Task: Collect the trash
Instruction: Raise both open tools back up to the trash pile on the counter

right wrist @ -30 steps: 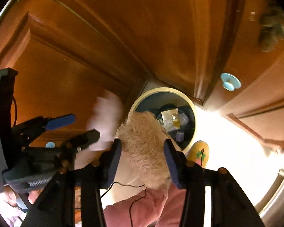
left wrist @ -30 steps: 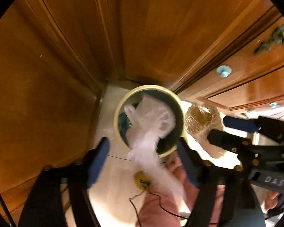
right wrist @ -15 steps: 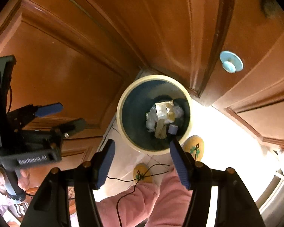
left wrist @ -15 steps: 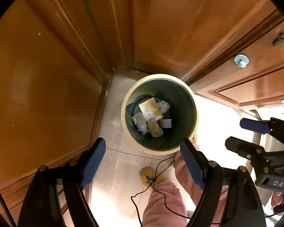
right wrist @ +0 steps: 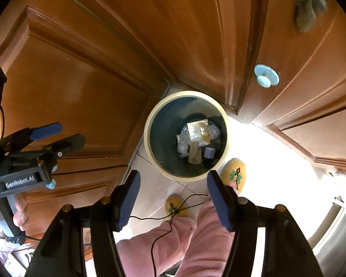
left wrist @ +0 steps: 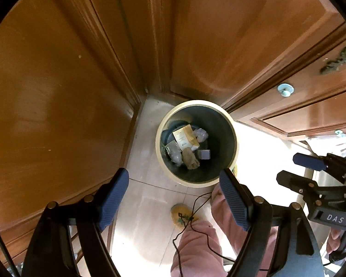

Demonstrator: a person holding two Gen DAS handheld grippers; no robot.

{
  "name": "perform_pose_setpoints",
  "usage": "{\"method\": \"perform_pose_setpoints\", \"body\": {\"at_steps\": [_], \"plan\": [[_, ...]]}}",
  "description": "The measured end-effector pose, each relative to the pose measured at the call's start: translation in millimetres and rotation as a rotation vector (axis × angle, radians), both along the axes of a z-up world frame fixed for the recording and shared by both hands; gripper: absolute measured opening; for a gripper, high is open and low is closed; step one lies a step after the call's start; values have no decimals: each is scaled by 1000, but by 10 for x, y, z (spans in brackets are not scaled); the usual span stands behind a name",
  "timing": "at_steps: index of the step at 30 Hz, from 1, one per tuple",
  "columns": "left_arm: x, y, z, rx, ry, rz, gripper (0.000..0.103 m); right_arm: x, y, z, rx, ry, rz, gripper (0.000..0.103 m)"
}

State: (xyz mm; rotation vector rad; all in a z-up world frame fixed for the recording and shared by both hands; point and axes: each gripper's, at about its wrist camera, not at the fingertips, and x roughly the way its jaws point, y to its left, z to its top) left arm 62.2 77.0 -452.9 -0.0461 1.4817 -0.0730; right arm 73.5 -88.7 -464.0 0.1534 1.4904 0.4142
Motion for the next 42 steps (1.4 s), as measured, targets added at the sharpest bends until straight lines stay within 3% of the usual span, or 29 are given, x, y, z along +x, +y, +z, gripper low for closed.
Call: {"method": "perform_pose_setpoints", "body": {"at_steps": [11,19,30,42], "plan": [[-8,-64,750,-15,-59,-15,79,33,20,770,-32,-82,-7,60],[-14,-65,1578,-46,-115,-17,79,-31,-53,1566,-45,-151,-52,60],[-49,-122,2863,-83,-282,-94,81,-170,-73,2655,-71,-294,-86,60],[169,-321,3902,-96,-479,-136,89,-72,-179,3692,-88,-455,-99,60]]}}
